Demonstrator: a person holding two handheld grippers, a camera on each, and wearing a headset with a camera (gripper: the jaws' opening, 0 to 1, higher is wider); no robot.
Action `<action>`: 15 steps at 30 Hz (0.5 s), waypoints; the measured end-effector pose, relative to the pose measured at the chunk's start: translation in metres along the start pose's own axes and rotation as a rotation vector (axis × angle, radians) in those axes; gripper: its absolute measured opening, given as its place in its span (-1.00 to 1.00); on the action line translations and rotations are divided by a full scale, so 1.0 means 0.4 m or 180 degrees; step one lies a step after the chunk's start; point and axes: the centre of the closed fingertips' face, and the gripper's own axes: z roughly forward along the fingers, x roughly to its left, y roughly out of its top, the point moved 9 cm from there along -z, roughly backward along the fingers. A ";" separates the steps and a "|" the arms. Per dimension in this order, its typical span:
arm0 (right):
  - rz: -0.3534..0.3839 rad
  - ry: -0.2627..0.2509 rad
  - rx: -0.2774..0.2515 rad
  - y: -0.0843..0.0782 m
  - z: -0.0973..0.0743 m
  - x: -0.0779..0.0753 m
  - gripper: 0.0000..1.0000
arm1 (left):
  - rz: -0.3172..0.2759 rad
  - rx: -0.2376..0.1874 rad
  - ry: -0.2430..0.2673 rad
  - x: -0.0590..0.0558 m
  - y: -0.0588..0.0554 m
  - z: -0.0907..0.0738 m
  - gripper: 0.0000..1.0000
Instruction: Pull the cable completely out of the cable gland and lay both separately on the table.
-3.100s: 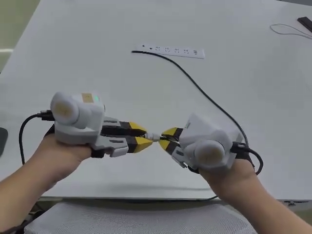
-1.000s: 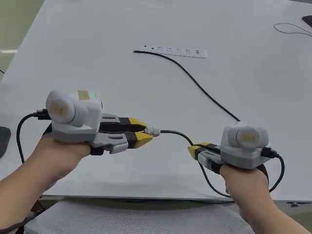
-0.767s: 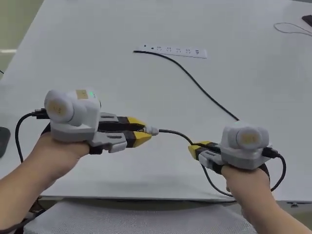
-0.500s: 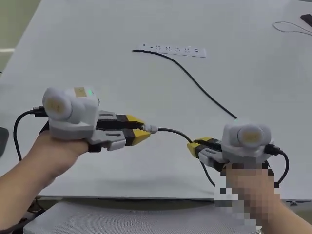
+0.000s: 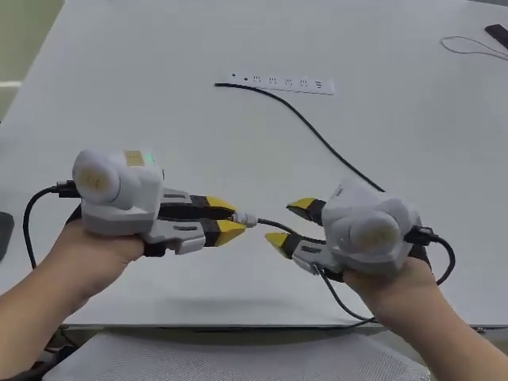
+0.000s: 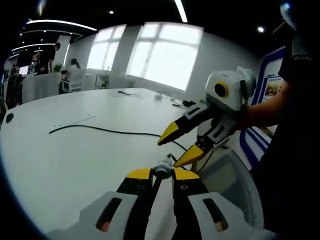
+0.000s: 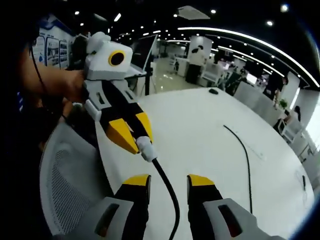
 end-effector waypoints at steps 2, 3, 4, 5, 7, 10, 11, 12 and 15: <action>-0.0125 -0.0014 0.0059 0.008 0.009 0.004 -0.58 | 0.0005 -0.0001 -0.0008 0.000 0.001 0.000 -0.70; -0.0189 -0.0013 0.0059 0.012 0.012 0.005 -0.59 | 0.0001 0.0001 -0.0014 0.000 0.001 0.000 -0.70; -0.0267 -0.0005 0.0057 0.016 0.014 0.006 -0.62 | 0.0006 0.0003 -0.0020 0.000 0.001 0.001 -0.70; -0.0303 0.0009 0.0039 0.020 0.015 0.009 -0.65 | 0.0008 0.0004 -0.0028 0.000 0.001 0.001 -0.70; -0.0375 0.0034 0.0056 0.024 0.019 0.011 -0.74 | 0.0019 0.0010 -0.0039 0.000 0.001 0.003 -0.70; -0.0438 0.0048 0.0080 0.026 0.024 0.011 -0.80 | 0.0020 0.0005 -0.0051 0.000 0.002 0.005 -0.70; -0.0454 0.0064 0.0077 0.027 0.023 0.012 -0.84 | 0.0014 0.0005 -0.0047 0.001 0.002 0.004 -0.70; -0.0469 0.0088 0.0073 0.028 0.024 0.014 -0.89 | 0.0008 0.0000 -0.0040 0.002 0.003 0.004 -0.70; -0.0502 0.0115 0.0076 0.025 0.027 0.018 -0.96 | 0.0013 0.0007 -0.0047 0.005 0.001 0.004 -0.70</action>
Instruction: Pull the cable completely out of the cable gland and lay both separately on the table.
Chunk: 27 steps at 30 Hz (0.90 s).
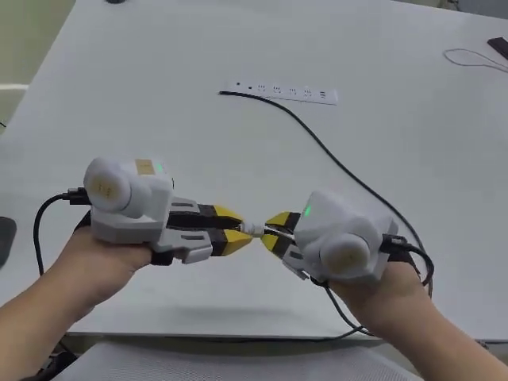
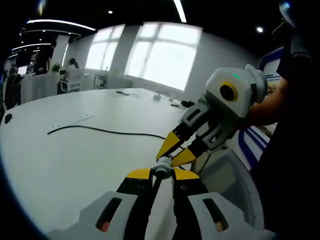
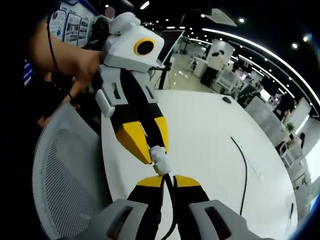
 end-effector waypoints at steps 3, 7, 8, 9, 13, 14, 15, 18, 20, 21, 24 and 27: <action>0.0034 -0.0003 0.0001 -0.002 0.002 -0.001 -0.97 | 0.0010 0.0000 0.0004 0.001 -0.002 0.002 -0.70; 0.0123 -0.0007 -0.0015 -0.004 0.004 -0.004 -0.98 | 0.0010 -0.0022 0.0022 0.003 -0.005 0.001 -0.70; 0.0156 -0.0001 -0.0020 -0.005 0.005 -0.004 -0.98 | 0.0002 -0.0024 0.0026 0.003 -0.005 0.001 -0.70; 0.0195 0.0000 -0.0030 -0.005 0.005 -0.006 -0.99 | -0.0002 -0.0028 0.0031 0.003 -0.004 0.000 -0.70; 0.0356 0.0022 -0.0054 -0.012 0.005 -0.007 -0.99 | -0.0001 -0.0023 0.0037 0.002 -0.005 0.001 -0.70; 0.0374 0.0022 -0.0054 -0.012 0.005 -0.007 -0.99 | 0.0008 -0.0018 0.0036 0.001 -0.005 0.002 -0.70; 0.0387 0.0020 -0.0058 -0.013 0.004 -0.006 -0.99 | 0.0016 -0.0019 0.0038 0.000 -0.004 0.002 -0.70; 0.0448 0.0019 -0.0075 -0.017 0.002 -0.008 -0.99 | 0.0029 -0.0027 0.0048 -0.002 -0.003 0.003 -0.70; 0.0533 0.0017 -0.0075 -0.022 0.002 -0.012 -0.99 | 0.0053 -0.0035 0.0070 -0.003 -0.003 0.002 -0.70; 0.0561 0.0012 -0.0072 -0.024 0.001 -0.014 -0.99 | 0.0042 -0.0045 0.0077 -0.003 -0.002 0.001 -0.70; 0.0653 -0.0014 -0.0087 -0.030 -0.001 -0.020 -0.99 | 0.0049 -0.0068 0.0090 -0.001 0.001 -0.002 -0.71; 0.0810 -0.0044 -0.0087 -0.041 -0.001 -0.026 -1.00 | 0.0043 -0.0086 0.0109 0.001 0.003 -0.007 -0.71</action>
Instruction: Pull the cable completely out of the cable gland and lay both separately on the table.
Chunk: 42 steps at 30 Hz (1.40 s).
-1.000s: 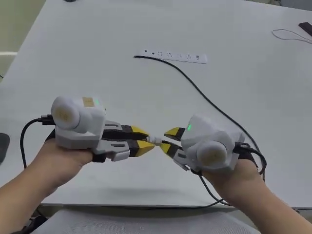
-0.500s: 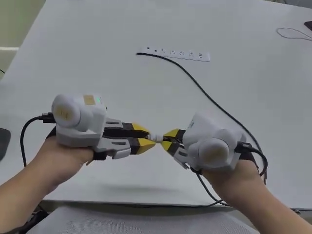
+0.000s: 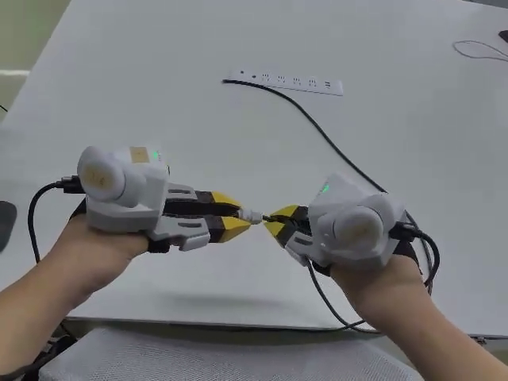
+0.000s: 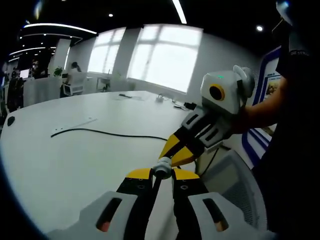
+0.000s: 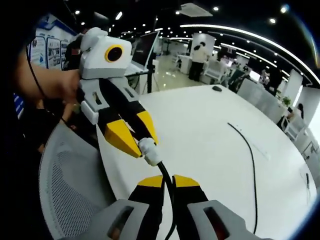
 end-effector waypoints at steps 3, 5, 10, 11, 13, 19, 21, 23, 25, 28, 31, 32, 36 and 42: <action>0.0113 -0.0022 -0.0013 -0.006 -0.003 -0.007 -0.99 | -0.0003 -0.0020 0.0011 0.000 0.002 -0.001 -0.71; 0.0209 -0.0038 -0.0001 -0.015 -0.002 -0.010 -0.99 | 0.0008 -0.0018 0.0011 0.000 0.003 -0.002 -0.71; 0.0497 -0.0126 0.0039 -0.045 -0.004 -0.022 -1.00 | 0.0007 -0.0025 0.0024 -0.001 0.004 -0.004 -0.71; 0.0556 -0.0144 0.0054 -0.052 -0.007 -0.027 -1.00 | 0.0009 -0.0025 0.0023 -0.001 0.004 -0.004 -0.71; 0.0665 -0.0170 0.0065 -0.066 -0.008 -0.034 -1.00 | 0.0016 -0.0023 0.0019 -0.002 0.004 -0.005 -0.71; 0.1077 -0.0262 0.0093 -0.106 -0.012 -0.052 -1.00 | 0.0024 -0.0032 0.0025 -0.002 0.005 -0.008 -0.71; 0.1172 -0.0288 0.0104 -0.121 -0.011 -0.059 -1.00 | 0.0031 -0.0030 0.0027 -0.001 0.006 -0.008 -0.71; 0.1365 -0.0309 0.0132 -0.137 -0.011 -0.063 -1.00 | 0.0035 -0.0034 0.0025 -0.002 0.006 -0.009 -0.71; 0.1504 -0.0315 0.0114 -0.149 -0.011 -0.069 -1.00 | 0.0036 -0.0036 0.0022 -0.003 0.007 -0.009 -0.71; 0.1652 -0.0327 0.0153 -0.174 -0.011 -0.077 -1.00 | 0.0042 -0.0037 0.0018 -0.004 0.008 -0.007 -0.71; 0.1911 -0.0335 0.0189 -0.197 -0.009 -0.077 -1.00 | 0.0057 -0.0028 0.0010 -0.007 0.008 -0.004 -0.70; 0.2022 -0.0352 0.0210 -0.210 -0.008 -0.080 -1.00 | 0.0057 -0.0032 0.0003 -0.008 0.008 -0.003 -0.70; 0.2417 -0.0351 0.0258 -0.251 -0.004 -0.087 -1.00 | 0.0068 -0.0048 -0.0022 -0.012 0.011 -0.001 -0.71; 0.2449 -0.0355 0.0239 -0.258 -0.011 -0.090 -0.99 | 0.0065 -0.0035 -0.0039 -0.015 0.011 0.003 -0.71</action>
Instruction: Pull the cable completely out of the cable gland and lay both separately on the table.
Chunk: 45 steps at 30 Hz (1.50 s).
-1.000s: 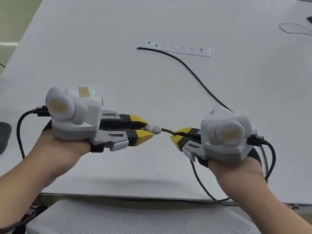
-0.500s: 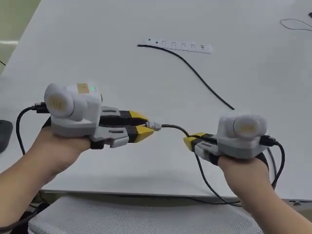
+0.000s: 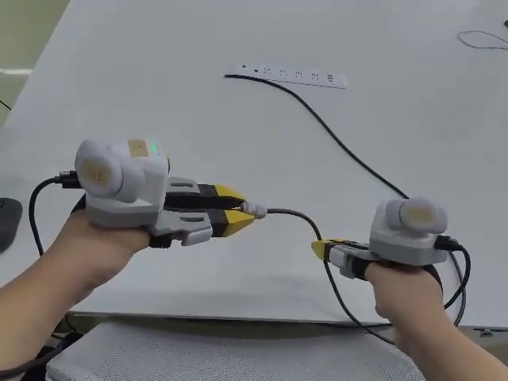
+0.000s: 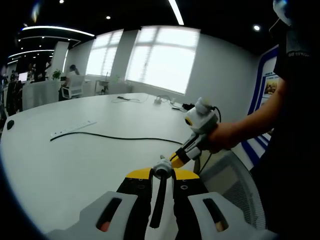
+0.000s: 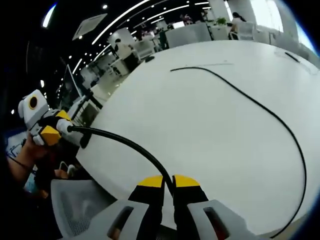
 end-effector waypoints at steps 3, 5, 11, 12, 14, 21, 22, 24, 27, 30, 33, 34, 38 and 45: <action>-0.0025 -0.0002 -0.0022 0.000 -0.003 0.001 -0.98 | 0.0000 -0.0006 -0.0001 -0.001 0.002 0.003 -0.70; -0.0054 0.0019 -0.0027 0.001 -0.004 -0.001 -0.97 | -0.0003 -0.0015 -0.0003 -0.001 0.005 0.004 -0.70; -0.0220 0.0029 -0.0040 0.004 -0.014 -0.003 -0.95 | -0.0018 -0.0015 0.0005 0.000 0.013 0.003 -0.71; -0.0255 0.0033 -0.0031 0.005 -0.016 -0.001 -0.95 | -0.0029 -0.0018 0.0008 0.000 0.013 0.003 -0.71; -0.0352 0.0031 -0.0024 0.006 -0.019 0.001 -0.95 | -0.0027 -0.0027 0.0017 0.000 0.015 0.003 -0.71; -0.0749 0.0118 -0.0054 0.022 -0.040 0.027 -0.71 | -0.0040 -0.0031 0.0050 -0.001 0.017 0.006 -0.71; -0.0790 0.0131 -0.0048 0.026 -0.045 0.032 -0.69 | -0.0045 -0.0027 0.0056 -0.002 0.017 0.006 -0.71; -0.0943 0.0206 -0.0136 0.045 -0.057 0.051 -0.60 | -0.0060 -0.0029 0.0054 -0.003 0.017 0.006 -0.71; -0.1267 0.0286 -0.0252 0.075 -0.076 0.085 -0.53 | -0.0084 -0.0030 0.0061 -0.004 0.017 0.005 -0.71; -0.1891 0.0325 -0.0384 0.112 -0.096 0.141 -0.51 | -0.0090 -0.0034 0.0075 -0.005 0.017 0.003 -0.71; -0.2510 0.0313 -0.0483 0.134 -0.099 0.191 -0.54 | -0.0102 -0.0042 0.0079 -0.008 0.016 0.002 -0.71; -0.2634 0.0334 -0.0472 0.135 -0.099 0.203 -0.57 | -0.0107 -0.0044 0.0082 -0.008 0.016 0.002 -0.71; -0.2985 0.0426 -0.0491 0.134 -0.080 0.241 -0.62 | -0.0117 -0.0034 0.0082 -0.011 0.013 0.001 -0.71; -0.3229 0.0494 -0.0451 0.117 -0.056 0.265 -0.72 | -0.0134 -0.0033 0.0079 -0.019 0.012 -0.002 -0.71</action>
